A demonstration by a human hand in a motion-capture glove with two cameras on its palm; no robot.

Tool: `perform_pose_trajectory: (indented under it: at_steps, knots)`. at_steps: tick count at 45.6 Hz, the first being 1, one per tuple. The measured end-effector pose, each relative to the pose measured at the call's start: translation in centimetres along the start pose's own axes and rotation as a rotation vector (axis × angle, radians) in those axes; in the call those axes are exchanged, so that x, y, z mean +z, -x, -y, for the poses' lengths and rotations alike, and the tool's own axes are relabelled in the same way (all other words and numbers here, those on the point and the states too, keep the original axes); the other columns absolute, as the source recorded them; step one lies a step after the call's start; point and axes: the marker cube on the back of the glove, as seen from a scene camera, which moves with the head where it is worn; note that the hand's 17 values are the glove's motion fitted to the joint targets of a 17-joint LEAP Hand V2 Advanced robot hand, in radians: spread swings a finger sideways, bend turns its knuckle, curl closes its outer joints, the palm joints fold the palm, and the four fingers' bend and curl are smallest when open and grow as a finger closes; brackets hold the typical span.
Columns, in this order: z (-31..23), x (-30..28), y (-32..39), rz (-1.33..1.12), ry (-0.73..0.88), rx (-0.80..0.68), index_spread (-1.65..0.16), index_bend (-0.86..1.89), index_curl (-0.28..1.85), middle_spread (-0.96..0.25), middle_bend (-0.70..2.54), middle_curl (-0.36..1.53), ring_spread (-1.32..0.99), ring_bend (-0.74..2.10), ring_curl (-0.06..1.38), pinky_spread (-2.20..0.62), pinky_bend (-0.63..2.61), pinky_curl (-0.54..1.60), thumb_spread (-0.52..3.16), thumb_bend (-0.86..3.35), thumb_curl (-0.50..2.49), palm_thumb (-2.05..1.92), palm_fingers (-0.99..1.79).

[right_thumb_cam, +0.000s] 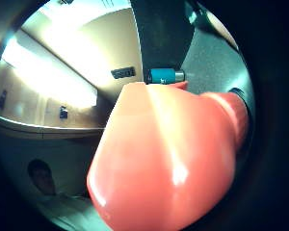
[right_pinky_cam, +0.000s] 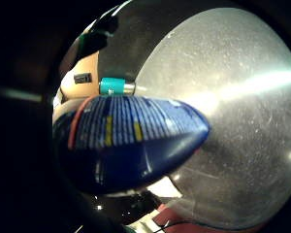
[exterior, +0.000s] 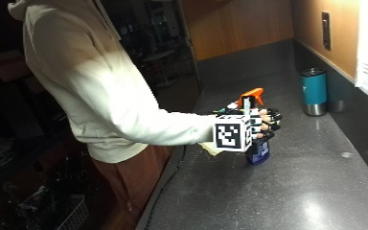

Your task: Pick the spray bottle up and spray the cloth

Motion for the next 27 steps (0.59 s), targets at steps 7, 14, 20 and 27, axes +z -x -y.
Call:
perform_pose_trajectory:
  at_steps: [7,14,20,27]
  knots:
    - [0.7,0.1,0.9,-0.01,0.003,-0.013,-0.34,0.36,0.33,-0.12,0.32,0.37,-0.09,0.38,0.28,0.1,0.22,0.27,0.89,-0.02,0.37,0.67,0.76]
    - [1.3,0.7,1.1,-0.017,0.01,-0.008,-0.29,0.35,0.36,-0.11,0.35,0.39,-0.12,0.37,0.3,0.06,0.14,0.26,0.89,-0.01,0.38,0.73,0.99]
    - [1.5,1.5,1.7,-0.017,0.058,0.006,-0.26,0.31,0.38,-0.11,0.38,0.4,-0.14,0.38,0.32,0.02,0.13,0.25,0.89,-0.02,0.39,0.77,1.1]
    - [2.0,3.0,2.9,-0.107,0.11,-0.013,-0.2,0.31,0.41,-0.12,0.44,0.43,-0.16,0.42,0.35,-0.06,0.19,0.27,0.78,0.02,0.46,0.92,1.31]
